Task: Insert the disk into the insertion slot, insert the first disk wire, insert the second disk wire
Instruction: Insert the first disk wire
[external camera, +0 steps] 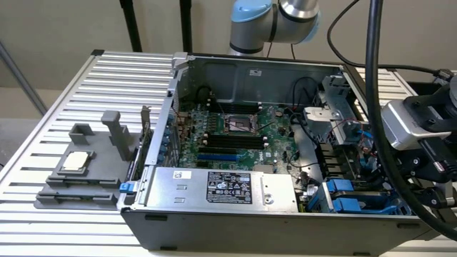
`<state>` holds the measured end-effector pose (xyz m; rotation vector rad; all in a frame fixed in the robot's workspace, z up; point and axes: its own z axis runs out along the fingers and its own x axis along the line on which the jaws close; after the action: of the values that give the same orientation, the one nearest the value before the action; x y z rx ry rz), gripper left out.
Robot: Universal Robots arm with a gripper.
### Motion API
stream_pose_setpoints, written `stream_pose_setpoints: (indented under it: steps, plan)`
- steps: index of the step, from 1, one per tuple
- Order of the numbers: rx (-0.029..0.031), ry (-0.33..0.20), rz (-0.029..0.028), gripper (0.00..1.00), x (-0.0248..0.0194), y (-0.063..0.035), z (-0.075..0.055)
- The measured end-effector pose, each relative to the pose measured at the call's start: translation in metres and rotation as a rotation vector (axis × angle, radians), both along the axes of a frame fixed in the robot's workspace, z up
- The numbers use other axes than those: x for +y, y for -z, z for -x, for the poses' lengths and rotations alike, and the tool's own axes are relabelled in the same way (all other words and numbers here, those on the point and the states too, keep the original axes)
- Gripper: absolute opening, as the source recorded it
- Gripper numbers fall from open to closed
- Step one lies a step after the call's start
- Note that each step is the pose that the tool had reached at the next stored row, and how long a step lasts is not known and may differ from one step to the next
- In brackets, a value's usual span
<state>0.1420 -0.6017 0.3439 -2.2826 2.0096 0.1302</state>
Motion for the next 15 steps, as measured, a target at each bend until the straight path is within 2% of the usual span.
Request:
stream_pose_setpoints:
  steps: [4, 15]
  plan:
    - [0.0, 0.008, 0.003, 0.16, 0.0019, 0.0009, 0.0005]
    - [0.0001, 0.063, 0.0083, 0.16, 0.0037, 0.0039, 0.0007]
